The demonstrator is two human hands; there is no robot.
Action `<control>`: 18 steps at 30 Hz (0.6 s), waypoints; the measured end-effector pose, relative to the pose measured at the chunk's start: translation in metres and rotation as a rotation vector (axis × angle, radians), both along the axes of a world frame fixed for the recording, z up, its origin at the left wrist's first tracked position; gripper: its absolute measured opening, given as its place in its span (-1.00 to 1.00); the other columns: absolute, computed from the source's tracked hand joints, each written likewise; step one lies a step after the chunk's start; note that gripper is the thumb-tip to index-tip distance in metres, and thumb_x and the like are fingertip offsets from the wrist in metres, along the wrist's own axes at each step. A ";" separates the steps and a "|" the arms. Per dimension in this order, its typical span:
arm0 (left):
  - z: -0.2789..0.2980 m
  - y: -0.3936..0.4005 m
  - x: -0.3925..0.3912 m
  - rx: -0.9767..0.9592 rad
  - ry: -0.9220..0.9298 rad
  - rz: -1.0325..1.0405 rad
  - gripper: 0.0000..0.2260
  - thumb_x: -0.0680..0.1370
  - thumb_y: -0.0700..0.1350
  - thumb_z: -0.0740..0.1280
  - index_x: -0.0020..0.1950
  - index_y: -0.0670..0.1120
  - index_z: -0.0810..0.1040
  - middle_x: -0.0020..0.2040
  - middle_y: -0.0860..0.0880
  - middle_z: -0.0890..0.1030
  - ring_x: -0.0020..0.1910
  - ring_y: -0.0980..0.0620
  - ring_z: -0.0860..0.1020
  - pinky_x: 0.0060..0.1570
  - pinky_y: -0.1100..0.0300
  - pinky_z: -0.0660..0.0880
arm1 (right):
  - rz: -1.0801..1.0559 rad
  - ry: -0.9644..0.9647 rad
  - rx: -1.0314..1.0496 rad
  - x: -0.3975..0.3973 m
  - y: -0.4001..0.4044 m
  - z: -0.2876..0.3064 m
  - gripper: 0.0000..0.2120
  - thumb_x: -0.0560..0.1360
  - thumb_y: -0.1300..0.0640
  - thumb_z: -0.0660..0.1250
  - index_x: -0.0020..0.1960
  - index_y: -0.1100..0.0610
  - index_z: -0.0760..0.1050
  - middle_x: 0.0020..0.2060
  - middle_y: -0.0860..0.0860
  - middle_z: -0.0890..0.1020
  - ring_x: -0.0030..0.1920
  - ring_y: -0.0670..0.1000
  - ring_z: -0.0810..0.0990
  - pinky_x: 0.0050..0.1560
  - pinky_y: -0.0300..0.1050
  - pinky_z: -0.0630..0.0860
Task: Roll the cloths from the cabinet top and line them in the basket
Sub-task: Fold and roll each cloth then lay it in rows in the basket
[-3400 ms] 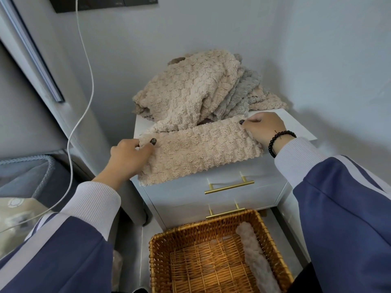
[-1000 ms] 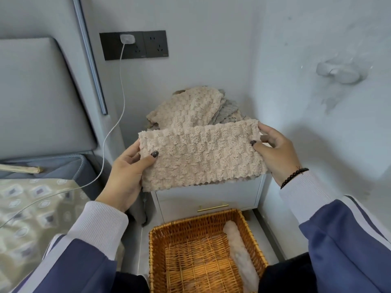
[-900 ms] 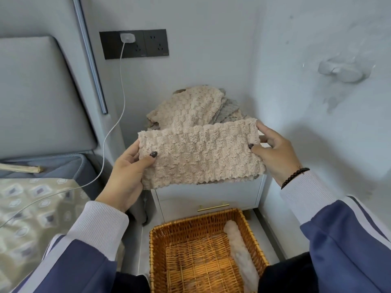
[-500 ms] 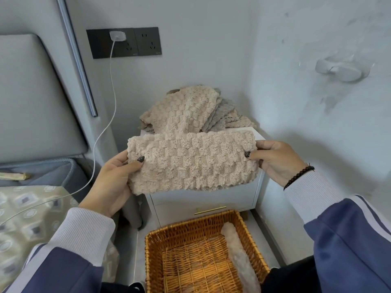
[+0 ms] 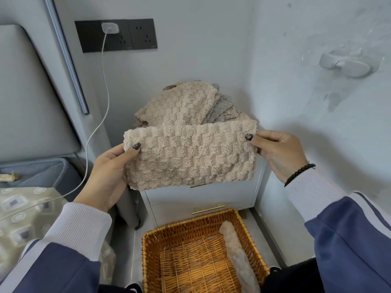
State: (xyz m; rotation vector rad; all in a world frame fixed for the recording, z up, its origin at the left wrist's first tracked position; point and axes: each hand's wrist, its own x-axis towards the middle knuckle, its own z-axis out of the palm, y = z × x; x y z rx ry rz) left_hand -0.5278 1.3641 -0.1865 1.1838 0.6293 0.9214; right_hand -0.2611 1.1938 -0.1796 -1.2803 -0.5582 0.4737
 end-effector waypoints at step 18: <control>-0.011 -0.001 0.022 -0.001 0.054 0.057 -0.63 0.44 -0.42 0.36 0.23 -0.20 0.54 -0.07 -0.07 0.71 -0.11 0.00 0.69 -0.22 0.22 0.61 | -0.186 -0.235 -0.254 0.017 -0.003 -0.020 -0.88 0.44 0.30 0.40 -0.07 0.12 0.58 -0.16 0.08 0.63 -0.20 -0.01 0.57 -0.13 -0.06 0.55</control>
